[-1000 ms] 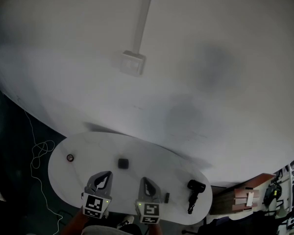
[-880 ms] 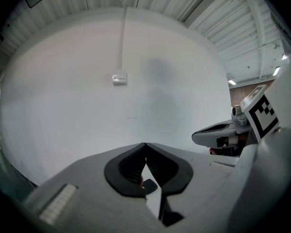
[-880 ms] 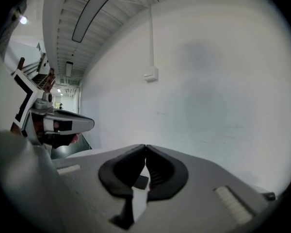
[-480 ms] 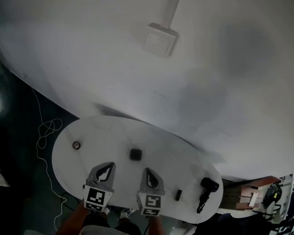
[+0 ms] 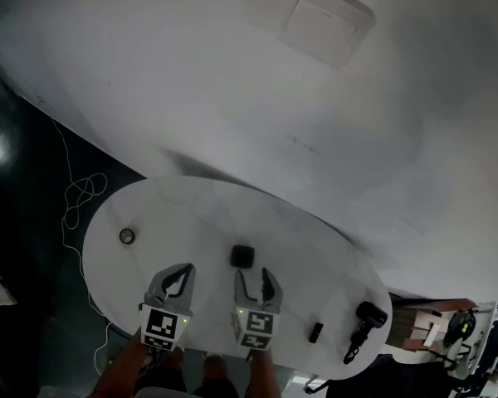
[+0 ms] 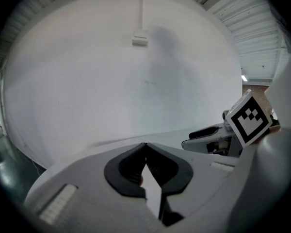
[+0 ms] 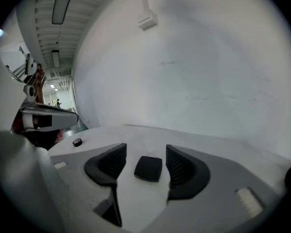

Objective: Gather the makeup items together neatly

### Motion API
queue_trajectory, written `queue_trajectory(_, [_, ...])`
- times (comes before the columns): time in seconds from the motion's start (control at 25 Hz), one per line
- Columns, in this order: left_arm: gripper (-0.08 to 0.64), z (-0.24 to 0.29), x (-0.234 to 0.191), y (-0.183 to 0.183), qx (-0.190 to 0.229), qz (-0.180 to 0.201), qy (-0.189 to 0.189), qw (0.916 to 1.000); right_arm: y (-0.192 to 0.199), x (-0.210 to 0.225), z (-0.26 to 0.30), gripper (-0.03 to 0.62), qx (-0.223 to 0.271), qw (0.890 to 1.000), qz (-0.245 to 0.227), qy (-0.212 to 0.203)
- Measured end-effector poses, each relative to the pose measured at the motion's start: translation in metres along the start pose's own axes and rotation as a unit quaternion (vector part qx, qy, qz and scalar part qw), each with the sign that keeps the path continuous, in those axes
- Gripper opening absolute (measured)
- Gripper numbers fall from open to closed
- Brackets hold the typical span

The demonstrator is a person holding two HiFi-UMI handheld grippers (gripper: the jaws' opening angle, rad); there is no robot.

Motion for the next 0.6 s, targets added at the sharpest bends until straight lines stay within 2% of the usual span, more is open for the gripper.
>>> queue_trajectory(0.08, [0.009, 0.006, -0.003, 0.01, -0.008, -0.004, -0.002, 1.0, 0.01, -0.001, 0.014, 0.291, -0.016, 1.0, 0.005, -0.005])
queue_trajectory(0.2, [0.009, 0.012, -0.008, 0.024, -0.02, -0.011, -0.005, 0.9997, 0.028, -0.003, 0.03, 0.31, -0.04, 0.999, 0.008, -0.006])
queue_trajectory(0.6, [0.009, 0.029, -0.018, 0.06, -0.051, -0.029, -0.01, 0.9982, 0.056, 0.002, 0.072, 0.331, -0.074, 0.997, 0.004, 0.008])
Point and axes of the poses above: the fingertips, and each gripper's own axes: z forward along the fingers, x to its right, y out of its underside, the point moved 5 cm from there along -z, backward along the fingers
